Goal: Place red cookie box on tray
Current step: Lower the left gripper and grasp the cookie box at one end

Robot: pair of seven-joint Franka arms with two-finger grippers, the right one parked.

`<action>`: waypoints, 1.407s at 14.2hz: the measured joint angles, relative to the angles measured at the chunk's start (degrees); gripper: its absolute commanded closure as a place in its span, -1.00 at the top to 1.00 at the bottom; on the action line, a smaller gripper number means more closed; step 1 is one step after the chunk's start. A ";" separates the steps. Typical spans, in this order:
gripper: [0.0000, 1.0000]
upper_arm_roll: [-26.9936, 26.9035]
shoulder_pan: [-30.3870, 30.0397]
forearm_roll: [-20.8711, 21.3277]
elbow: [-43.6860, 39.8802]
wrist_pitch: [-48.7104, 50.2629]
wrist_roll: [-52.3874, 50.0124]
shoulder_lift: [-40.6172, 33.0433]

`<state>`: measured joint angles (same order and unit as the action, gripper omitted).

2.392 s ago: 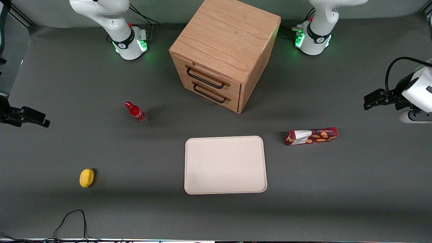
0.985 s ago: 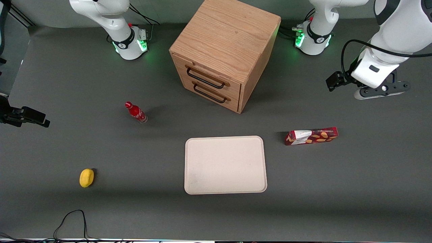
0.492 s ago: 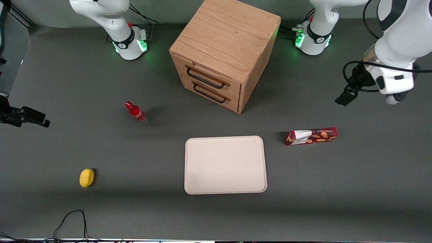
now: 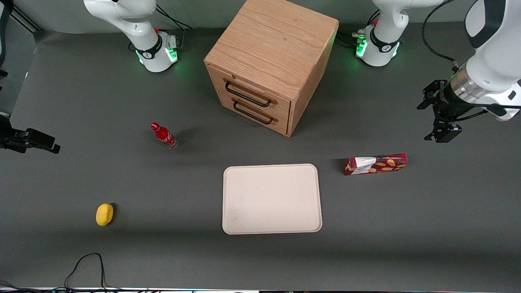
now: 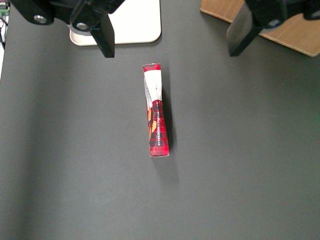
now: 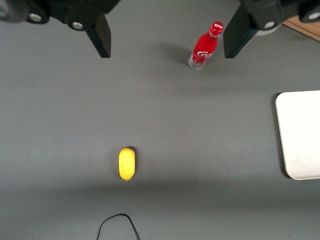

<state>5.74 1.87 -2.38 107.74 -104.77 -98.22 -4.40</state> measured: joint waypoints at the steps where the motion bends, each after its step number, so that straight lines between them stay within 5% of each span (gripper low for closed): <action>1: 1.00 0.00 0.00 0.00 0.45 -1.06 -0.52 0.72; 10: 1.00 0.28 0.02 0.00 16.09 -21.69 -0.83 3.97; 20: 1.00 0.66 1.38 0.47 22.48 -39.45 -3.31 13.10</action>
<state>6.39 3.25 -1.92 130.22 -144.23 -101.53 8.70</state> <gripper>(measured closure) 0.000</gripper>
